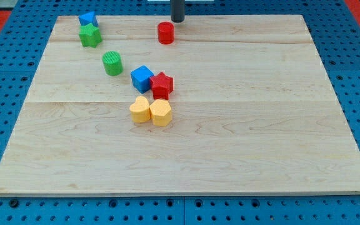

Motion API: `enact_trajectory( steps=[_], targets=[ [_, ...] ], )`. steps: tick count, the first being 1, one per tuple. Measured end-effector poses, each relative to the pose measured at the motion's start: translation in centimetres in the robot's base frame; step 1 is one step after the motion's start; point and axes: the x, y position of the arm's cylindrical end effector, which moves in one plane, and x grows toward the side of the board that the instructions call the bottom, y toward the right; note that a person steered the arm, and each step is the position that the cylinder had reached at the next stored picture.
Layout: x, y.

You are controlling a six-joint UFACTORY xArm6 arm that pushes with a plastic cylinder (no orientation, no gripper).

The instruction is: Move red circle closer to the red star nudging red star

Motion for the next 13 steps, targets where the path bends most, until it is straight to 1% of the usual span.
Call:
enact_trajectory(
  steps=[1, 2, 3, 4, 7, 10, 11, 12, 13],
  targets=[
    [0.0, 0.6],
    [-0.1, -0.9],
    [0.7, -4.2],
    [2.7, -4.9],
    [7.8, -1.6],
    [13.5, 6.9],
    [14.7, 7.6],
    [17.5, 4.7],
    [18.3, 2.1]
  ],
)
